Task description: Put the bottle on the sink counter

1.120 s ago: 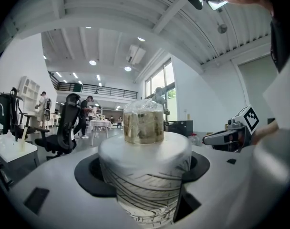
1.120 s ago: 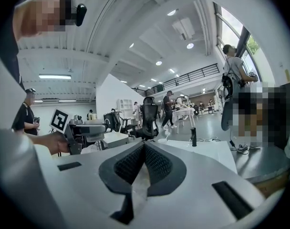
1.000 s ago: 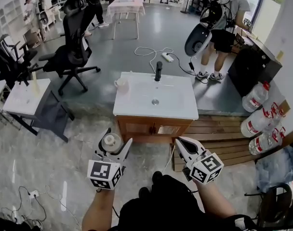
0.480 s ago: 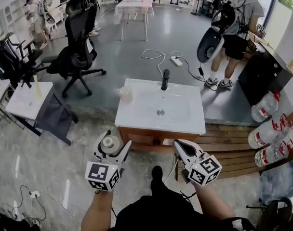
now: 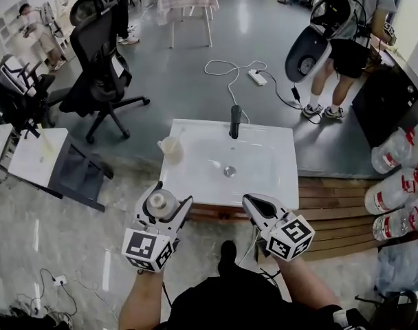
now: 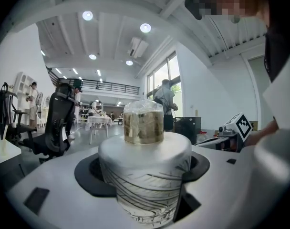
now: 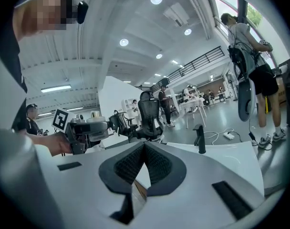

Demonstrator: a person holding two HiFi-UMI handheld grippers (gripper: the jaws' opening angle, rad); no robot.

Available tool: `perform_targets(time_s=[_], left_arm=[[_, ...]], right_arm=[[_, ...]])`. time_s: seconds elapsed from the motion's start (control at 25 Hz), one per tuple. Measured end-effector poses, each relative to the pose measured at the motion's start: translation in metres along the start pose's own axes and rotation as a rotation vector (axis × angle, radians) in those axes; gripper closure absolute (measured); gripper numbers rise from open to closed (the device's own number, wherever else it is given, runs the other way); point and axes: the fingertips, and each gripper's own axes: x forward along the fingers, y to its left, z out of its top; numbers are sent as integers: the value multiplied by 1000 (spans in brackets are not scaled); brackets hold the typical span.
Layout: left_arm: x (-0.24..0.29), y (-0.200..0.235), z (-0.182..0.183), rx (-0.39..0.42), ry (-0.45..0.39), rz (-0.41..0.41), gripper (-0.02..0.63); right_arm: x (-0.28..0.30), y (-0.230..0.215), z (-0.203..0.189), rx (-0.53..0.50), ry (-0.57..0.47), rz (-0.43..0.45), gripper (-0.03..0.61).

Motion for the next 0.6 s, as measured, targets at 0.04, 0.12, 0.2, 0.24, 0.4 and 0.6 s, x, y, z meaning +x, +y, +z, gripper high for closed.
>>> perform_targets(time_s=[0.04, 0.12, 0.2, 0.24, 0.4, 0.6], left_arm=[[10, 2, 2, -3, -2, -4, 268], [25, 7, 6, -8, -1, -6, 268], [36, 11, 7, -4, 6, -1, 268], [40, 14, 7, -1, 9, 2, 268], [49, 22, 6, 13, 28, 5, 268], [47, 41, 6, 24, 25, -5, 268]], right_arm=[[6, -7, 3, 1, 0, 5, 565], [15, -20, 6, 4, 3, 13, 565], [23, -30, 9, 8, 3, 16, 565], [27, -34, 10, 10, 1, 17, 565], [42, -41, 18, 15, -3, 18, 565], [60, -31, 25, -6, 6, 4, 565]])
